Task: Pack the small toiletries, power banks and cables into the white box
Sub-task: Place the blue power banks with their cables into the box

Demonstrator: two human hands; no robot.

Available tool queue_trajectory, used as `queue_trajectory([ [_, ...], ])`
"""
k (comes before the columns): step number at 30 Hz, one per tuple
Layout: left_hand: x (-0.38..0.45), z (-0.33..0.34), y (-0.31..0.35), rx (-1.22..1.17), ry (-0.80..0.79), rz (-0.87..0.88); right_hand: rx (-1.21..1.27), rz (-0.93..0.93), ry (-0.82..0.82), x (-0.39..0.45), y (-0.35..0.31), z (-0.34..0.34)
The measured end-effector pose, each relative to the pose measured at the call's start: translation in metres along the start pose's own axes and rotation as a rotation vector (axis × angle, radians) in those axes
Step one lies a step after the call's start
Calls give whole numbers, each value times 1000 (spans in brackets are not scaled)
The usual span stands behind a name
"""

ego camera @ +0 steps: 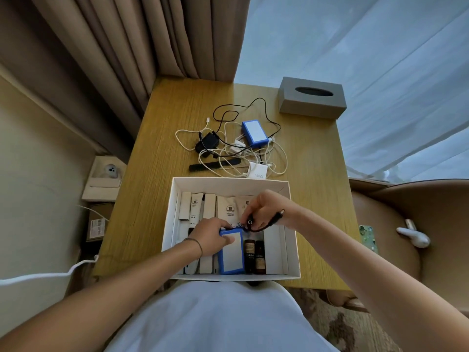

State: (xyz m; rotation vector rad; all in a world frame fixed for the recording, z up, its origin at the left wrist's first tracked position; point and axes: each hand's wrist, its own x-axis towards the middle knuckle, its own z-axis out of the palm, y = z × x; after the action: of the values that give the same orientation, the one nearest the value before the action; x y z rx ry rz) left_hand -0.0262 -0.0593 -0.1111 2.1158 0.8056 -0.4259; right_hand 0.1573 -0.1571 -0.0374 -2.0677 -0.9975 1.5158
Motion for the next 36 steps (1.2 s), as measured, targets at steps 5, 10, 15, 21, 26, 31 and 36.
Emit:
queue_trajectory([
  [5, 7, -2, 1, 247, -35, 106, -414, -128, 53, 10, 2, 9],
  [10, 17, -34, -1, -235, -58, -23, -668, -132, 189, 13, -1, 27],
  [15, 16, -74, 1, -596, -181, -128, -751, -142, 214, 26, -1, 33],
  [21, 15, -62, 4, 75, -144, -3, -642, -88, 248, 42, 9, 43],
  [26, 14, -46, 0, 187, 37, 12, -486, 13, 282, 47, 17, 56],
  [31, 10, -28, 1, 146, 42, 12, -293, 75, 263, 41, 31, 75],
  [36, 11, -18, -2, 92, 124, -4, -151, 153, 297, 30, 44, 83],
])
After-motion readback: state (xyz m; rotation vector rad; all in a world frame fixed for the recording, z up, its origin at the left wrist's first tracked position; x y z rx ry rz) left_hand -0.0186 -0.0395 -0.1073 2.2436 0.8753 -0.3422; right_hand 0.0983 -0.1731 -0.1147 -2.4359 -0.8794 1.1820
